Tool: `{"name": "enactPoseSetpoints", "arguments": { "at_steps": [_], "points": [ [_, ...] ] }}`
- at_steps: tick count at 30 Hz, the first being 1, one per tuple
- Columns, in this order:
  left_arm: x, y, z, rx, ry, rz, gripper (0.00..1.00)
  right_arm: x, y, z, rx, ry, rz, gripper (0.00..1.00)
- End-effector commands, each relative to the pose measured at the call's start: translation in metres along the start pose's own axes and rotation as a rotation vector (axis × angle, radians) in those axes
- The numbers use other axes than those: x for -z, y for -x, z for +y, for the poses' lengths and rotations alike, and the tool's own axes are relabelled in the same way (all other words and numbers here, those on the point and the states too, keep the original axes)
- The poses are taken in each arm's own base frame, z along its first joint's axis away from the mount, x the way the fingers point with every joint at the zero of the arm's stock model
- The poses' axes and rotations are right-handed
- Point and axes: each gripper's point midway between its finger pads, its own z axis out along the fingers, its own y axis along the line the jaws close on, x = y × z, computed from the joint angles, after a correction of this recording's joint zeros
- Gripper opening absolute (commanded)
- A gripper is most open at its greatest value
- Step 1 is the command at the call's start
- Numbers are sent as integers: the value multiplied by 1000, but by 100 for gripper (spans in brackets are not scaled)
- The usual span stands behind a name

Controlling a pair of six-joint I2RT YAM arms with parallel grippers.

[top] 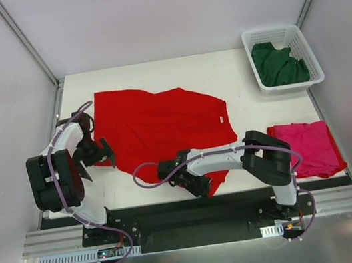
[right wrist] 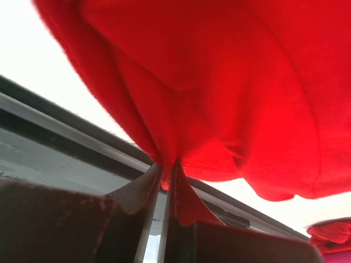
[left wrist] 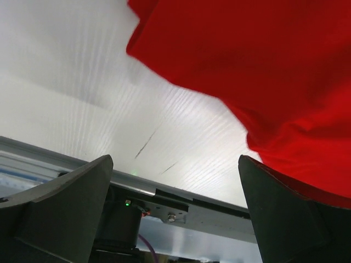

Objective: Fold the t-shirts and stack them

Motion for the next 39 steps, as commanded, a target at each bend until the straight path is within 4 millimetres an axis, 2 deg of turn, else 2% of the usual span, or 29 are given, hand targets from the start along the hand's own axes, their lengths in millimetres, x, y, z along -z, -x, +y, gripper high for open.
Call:
{"name": "enactPoseSetpoints", "arguments": {
  "at_steps": [1,3,5,7,9,15,22,23,24,27,28,31,32,34,35,39],
  "points": [
    [22,47,-11,38,-49,-119,99,-7,19,-40,-60,-143,-88,1],
    [27,65,-15,44,-64,-146,99,-5,19,-42,-66,-141,-91,1],
    [28,76,-19,55,-86,-144,99,-3,19,-43,-68,-137,-93,1],
    [19,85,-21,68,-84,-115,100,-1,20,-44,-71,-132,-97,1],
    [9,86,-27,82,-111,-62,99,0,21,-44,-72,-129,-99,1],
    [-9,80,-29,101,-108,0,99,1,18,-46,-73,-129,-91,1],
    [-11,76,-22,110,-76,-2,97,-2,18,-46,-69,-120,-80,1],
    [-11,77,-22,107,-75,-3,93,-2,18,-46,-67,-120,-76,1],
    [-11,77,-23,104,-83,1,69,-2,19,-46,-67,-119,-77,1],
    [-5,78,-25,106,-102,-14,24,-2,20,-46,-60,-120,-72,1],
    [-1,78,-27,110,-118,-17,0,-2,20,-46,-56,-121,-69,1],
    [22,78,-34,129,-175,-61,0,-3,20,-47,-59,-122,-67,1],
    [36,80,-36,128,-202,-96,0,-3,20,-47,-62,-122,-65,1],
    [52,76,-38,135,-223,-120,0,-4,19,-48,-63,-126,-59,1],
    [67,76,-39,129,-244,-160,0,-5,19,-48,-66,-125,-55,1],
    [103,66,-32,133,-255,-231,0,-6,19,-51,-73,-132,-47,1]
  ]
}}
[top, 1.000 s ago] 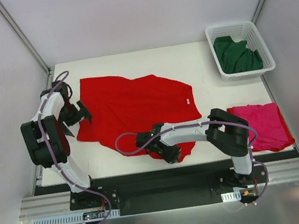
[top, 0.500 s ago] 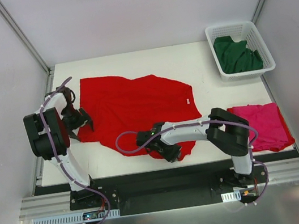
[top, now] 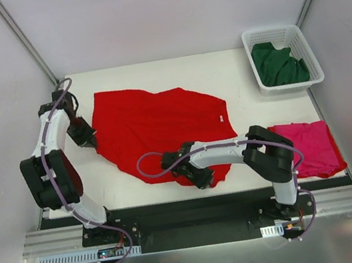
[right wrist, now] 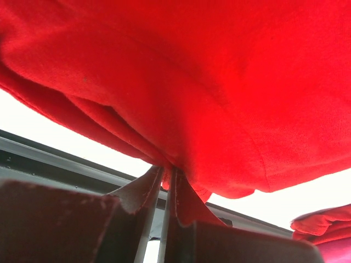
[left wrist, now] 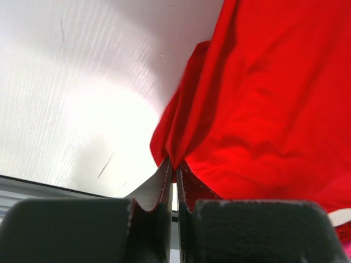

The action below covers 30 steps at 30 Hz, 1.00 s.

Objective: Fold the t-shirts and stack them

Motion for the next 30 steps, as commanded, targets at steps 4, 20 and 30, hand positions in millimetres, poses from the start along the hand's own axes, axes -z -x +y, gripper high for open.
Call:
{"name": "enactPoseSetpoints", "arguments": {
  "at_steps": [4,20,30],
  "points": [
    [85,1,-13,29,-88,-167,0,-3,7,-26,-14,-92,-17,1],
    [71,83,-85,26,-139,-147,2,4,-7,-44,-22,-129,10,1],
    [1,107,-91,15,-77,-24,11,5,-16,-47,-28,-128,22,1]
  ]
}}
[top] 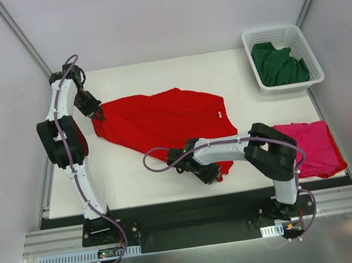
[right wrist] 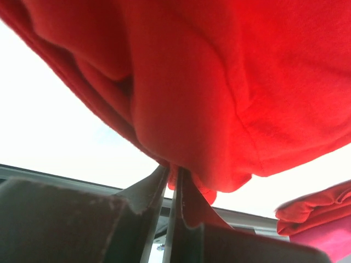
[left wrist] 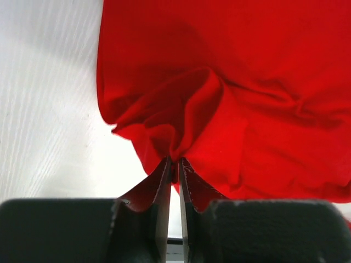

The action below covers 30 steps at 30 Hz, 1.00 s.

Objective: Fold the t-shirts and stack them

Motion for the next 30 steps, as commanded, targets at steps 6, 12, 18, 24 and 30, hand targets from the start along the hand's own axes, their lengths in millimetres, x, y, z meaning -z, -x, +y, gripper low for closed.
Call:
{"name": "enactPoseSetpoints", "arguments": {
  "at_steps": [6,12,18,24,30],
  "points": [
    [-14,21,-16,-6,-24,-2,12,11,-15,-15,8,-26,25,1],
    [-36,7,-27,-56,-18,52,34,9,-14,-14,12,-27,34,1],
    [-7,-17,17,-65,132,-18,79,10,-9,-12,24,-23,32,1],
    [4,-43,46,1,67,-15,80,8,-6,-8,43,-18,40,1],
    [15,-55,66,14,11,-74,80,9,-5,-9,49,-17,34,1]
  ]
}}
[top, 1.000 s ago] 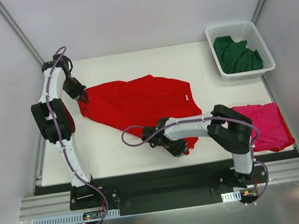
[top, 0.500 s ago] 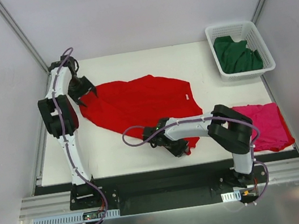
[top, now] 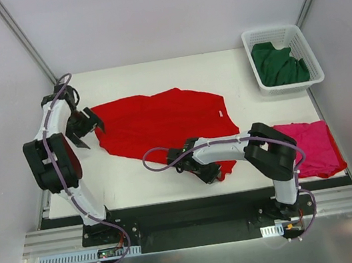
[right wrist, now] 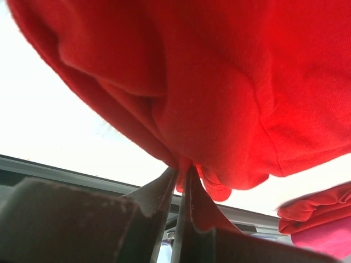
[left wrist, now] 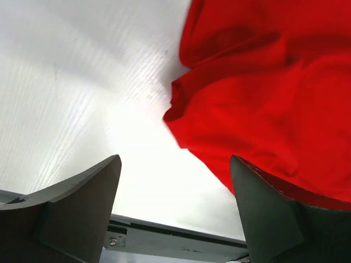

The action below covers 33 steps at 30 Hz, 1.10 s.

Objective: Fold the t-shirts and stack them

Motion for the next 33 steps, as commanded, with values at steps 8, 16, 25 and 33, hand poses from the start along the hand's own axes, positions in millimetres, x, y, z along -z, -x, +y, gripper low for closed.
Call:
{"name": "enactPoseSetpoints", "arguments": {
  "at_steps": [8,16,25,33],
  "points": [
    [-22,-37,27,115,-124,77,80,6,-2,-4,16,-4,13,1],
    [-37,-29,31,321,-332,122,81,4,-8,-4,17,4,26,1],
    [-42,-13,31,391,-388,144,80,3,-11,-4,15,3,30,1],
    [-57,-16,15,470,-476,216,80,-1,-13,-2,17,6,45,1]
  ]
}}
